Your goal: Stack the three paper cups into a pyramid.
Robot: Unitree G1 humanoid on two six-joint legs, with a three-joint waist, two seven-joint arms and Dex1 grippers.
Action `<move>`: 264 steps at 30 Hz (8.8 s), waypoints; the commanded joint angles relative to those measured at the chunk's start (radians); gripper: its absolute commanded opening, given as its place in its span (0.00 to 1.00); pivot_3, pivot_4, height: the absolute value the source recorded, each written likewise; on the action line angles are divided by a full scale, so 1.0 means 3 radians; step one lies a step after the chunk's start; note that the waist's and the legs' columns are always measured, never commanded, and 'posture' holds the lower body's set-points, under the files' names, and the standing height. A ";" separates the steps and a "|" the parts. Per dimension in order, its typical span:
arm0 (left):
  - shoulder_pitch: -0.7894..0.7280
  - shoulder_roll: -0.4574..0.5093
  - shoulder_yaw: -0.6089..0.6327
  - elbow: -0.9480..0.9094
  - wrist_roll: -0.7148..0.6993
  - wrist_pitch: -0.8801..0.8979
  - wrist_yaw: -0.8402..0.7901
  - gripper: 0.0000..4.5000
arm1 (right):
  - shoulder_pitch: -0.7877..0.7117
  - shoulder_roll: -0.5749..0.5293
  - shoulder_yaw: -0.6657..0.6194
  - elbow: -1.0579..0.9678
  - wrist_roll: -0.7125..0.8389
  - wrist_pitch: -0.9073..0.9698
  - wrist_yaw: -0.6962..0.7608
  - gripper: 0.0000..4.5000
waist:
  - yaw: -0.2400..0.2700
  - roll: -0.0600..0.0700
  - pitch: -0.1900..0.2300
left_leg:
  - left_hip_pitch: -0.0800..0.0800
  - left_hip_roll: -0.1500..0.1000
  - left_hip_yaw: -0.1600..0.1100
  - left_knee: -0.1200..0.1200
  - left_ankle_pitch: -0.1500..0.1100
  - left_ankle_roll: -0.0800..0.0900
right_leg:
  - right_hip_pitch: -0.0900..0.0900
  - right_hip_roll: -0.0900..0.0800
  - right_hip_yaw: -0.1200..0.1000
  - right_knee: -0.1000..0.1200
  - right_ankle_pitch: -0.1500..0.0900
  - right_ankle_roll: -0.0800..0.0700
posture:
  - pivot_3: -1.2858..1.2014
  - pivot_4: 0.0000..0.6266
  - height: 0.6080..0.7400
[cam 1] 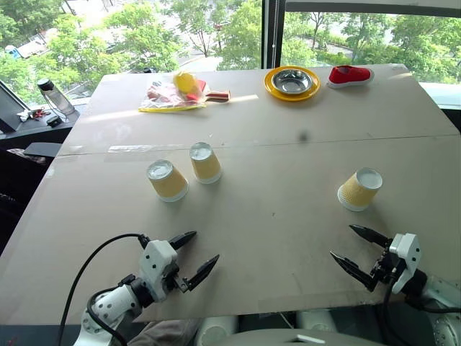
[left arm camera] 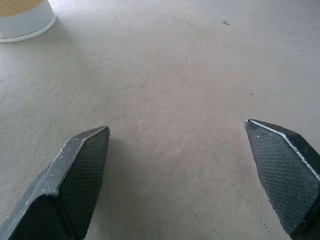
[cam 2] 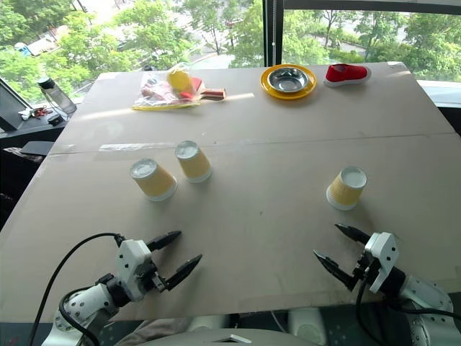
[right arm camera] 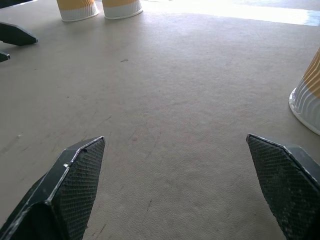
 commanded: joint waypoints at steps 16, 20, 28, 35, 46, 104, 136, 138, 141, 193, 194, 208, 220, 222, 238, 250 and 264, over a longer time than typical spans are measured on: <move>0.0230 -0.0073 0.0009 0.0434 0.0000 -0.0396 -0.0131 0.99 | -0.0314 -0.0044 0.0001 0.0112 0.0034 0.0050 0.0067 1.00 | -0.0014 0.0026 -0.0020 | 0.0004 0.0001 0.0006 -0.0001 -0.0001 0.0002 | 0.0000 0.0008 0.0007 0.0001 0.0000 0.0001 | 0.52 0.24 1.00; 0.0180 -0.0062 -0.0021 0.0332 0.0010 -0.0296 -0.0096 0.99 | -0.0300 -0.0024 -0.0013 0.0128 0.0026 0.0018 0.0055 1.00 | -0.0002 0.0022 -0.0022 | 0.0004 0.0001 0.0005 -0.0001 -0.0001 0.0002 | 0.0001 0.0008 0.0005 0.0001 0.0000 0.0001 | 0.52 0.24 1.00; -0.0081 0.0024 -0.0046 0.0246 -0.0032 -0.0136 -0.0152 0.99 | -0.0184 0.0057 -0.0189 0.0024 0.0091 -0.0012 -0.0142 1.00 | 0.0033 0.0024 -0.0023 | 0.0003 -0.0003 -0.0002 0.0001 -0.0001 0.0002 | 0.0004 0.0007 0.0001 0.0003 0.0000 0.0001 | 0.52 0.24 1.00; -0.0772 0.0299 -0.0034 0.0075 -0.0375 0.0325 -0.0460 0.99 | -0.0217 0.0010 -0.0590 -0.0051 0.0198 0.0080 -0.0438 1.00 | 0.0037 0.0002 -0.0007 | -0.0001 -0.0005 -0.0007 0.0014 0.0000 0.0002 | 0.0004 0.0009 -0.0002 0.0010 0.0000 0.0001 | 0.52 0.24 1.00; -0.1653 0.0742 -0.0071 -0.0854 -0.0980 0.1325 -0.0569 0.99 | -0.0905 0.0083 -0.0603 -0.0094 0.0256 0.0313 -0.0848 1.00 | 0.0002 -0.0012 0.0005 | -0.0003 0.0000 -0.0005 0.0009 0.0000 0.0002 | 0.0000 0.0013 -0.0001 0.0009 0.0001 0.0002 | 0.52 0.24 1.00; -0.0909 0.0283 0.0381 -0.1648 -0.0875 0.1853 0.0800 1.00 | -0.3108 0.1016 0.0771 0.1281 -0.0411 0.0774 -0.0717 0.80 | -0.0012 -0.0018 0.0042 | -0.0054 -0.0001 -0.0006 0.0022 0.0007 -0.0010 | -0.0053 0.0017 -0.0001 0.0023 0.0003 0.0004 | 0.52 0.24 1.00; -0.1035 0.0258 0.0265 -0.1438 -0.0780 0.1621 0.0456 1.00 | -0.3008 0.0913 0.0638 0.1159 -0.0498 0.0632 -0.0806 0.49 | -0.0005 -0.0018 0.0042 | -0.0053 -0.0002 -0.0006 0.0024 0.0004 -0.0005 | -0.0053 0.0017 -0.0002 0.0024 0.0003 0.0004 | 0.52 0.24 1.00; -0.1081 0.0261 0.0242 -0.1460 -0.0805 0.1638 0.0440 1.00 | -0.2958 0.0830 0.0556 0.1089 -0.0474 0.0670 -0.0834 0.49 | -0.0001 -0.0018 0.0042 | -0.0055 -0.0003 -0.0007 0.0025 0.0004 -0.0005 | -0.0053 0.0016 -0.0002 0.0024 0.0003 0.0004 | 0.52 0.24 1.00; -0.1133 0.0261 0.0210 -0.1474 -0.0824 0.1662 0.0442 1.00 | -0.2871 0.0718 0.0442 0.1001 -0.0407 0.0763 -0.0863 0.49 | -0.0005 -0.0018 0.0042 | -0.0056 -0.0003 -0.0006 0.0027 0.0003 -0.0005 | -0.0053 0.0015 -0.0001 0.0024 0.0003 0.0004 | 0.52 0.24 1.00; -0.2570 -0.0803 -0.0262 0.0225 0.0888 0.1242 0.1989 1.00 | -0.0290 -0.0133 -0.0589 -0.1499 0.1058 0.1030 -0.0184 0.98 | 0.0014 -0.0023 0.0040 | -0.0055 -0.0010 -0.0015 0.0055 0.0001 0.0000 | -0.0045 0.0020 -0.0006 0.0049 0.0004 0.0007 | 0.52 0.24 1.00; -0.2596 -0.0817 -0.0262 0.0246 0.0886 0.1267 0.1991 1.00 | -0.0303 -0.0136 -0.0588 -0.1510 0.1061 0.1038 -0.0206 0.98 | 0.0016 -0.0024 0.0039 | -0.0055 -0.0010 -0.0015 0.0055 0.0001 0.0000 | -0.0045 0.0020 -0.0006 0.0049 0.0004 0.0007 | 0.52 0.24 1.00; -0.2660 -0.0905 -0.0208 0.0127 0.0900 0.1437 0.2105 0.27 | -0.0459 -0.0178 -0.0522 -0.1570 0.1067 0.1120 -0.0352 1.00 | 0.0009 -0.0025 0.0038 | -0.0053 -0.0010 -0.0016 0.0057 0.0001 0.0000 | -0.0045 0.0020 -0.0005 0.0052 0.0004 0.0007 | 0.52 0.24 1.00; -0.2675 -0.1011 -0.0095 -0.0127 0.0780 0.1262 0.2132 0.38 | -0.0513 -0.0183 -0.0497 -0.1524 0.1028 0.1100 -0.0355 1.00 | 0.0015 -0.0026 0.0038 | -0.0054 -0.0010 -0.0015 0.0057 0.0001 0.0000 | -0.0045 0.0020 -0.0005 0.0052 0.0004 0.0007 | 0.52 0.24 1.00; -0.2699 -0.1061 -0.0110 -0.0187 0.0820 0.1311 0.2222 0.54 | -0.0522 -0.0185 -0.0495 -0.1513 0.1028 0.1094 -0.0350 1.00 | 0.0018 -0.0026 0.0038 | -0.0054 -0.0010 -0.0015 0.0057 0.0001 0.0000 | -0.0045 0.0020 -0.0005 0.0052 0.0004 0.0007 | 0.52 0.24 1.00; -0.2769 -0.1190 -0.0197 0.0208 0.1065 0.1751 0.2512 0.98 | -0.0533 -0.0167 -0.0472 -0.1526 0.0995 0.1070 -0.0398 1.00 | 0.0020 -0.0026 0.0039 | -0.0055 -0.0011 -0.0016 0.0058 0.0001 0.0000 | -0.0045 0.0020 -0.0006 0.0052 0.0004 0.0007 | 0.52 0.24 1.00; -0.2908 -0.1159 -0.0217 0.0388 0.1076 0.1692 0.2427 0.82 | -0.0516 -0.0119 -0.0459 -0.1529 0.0962 0.1035 -0.0403 1.00 | 0.0019 -0.0026 0.0039 | -0.0055 -0.0011 -0.0016 0.0058 0.0001 0.0000 | -0.0045 0.0020 -0.0006 0.0052 0.0004 0.0007 | 0.52 0.24 1.00; -0.3025 -0.1064 -0.0514 0.0395 0.0883 0.1433 0.1675 0.55 | -0.0494 -0.0107 -0.0505 -0.1508 0.0983 0.0998 -0.0381 1.00 | 0.0023 -0.0026 0.0039 | -0.0055 -0.0012 -0.0016 0.0058 0.0001 -0.0001 | -0.0045 0.0020 -0.0006 0.0052 0.0004 0.0007 | 0.52 0.24 1.00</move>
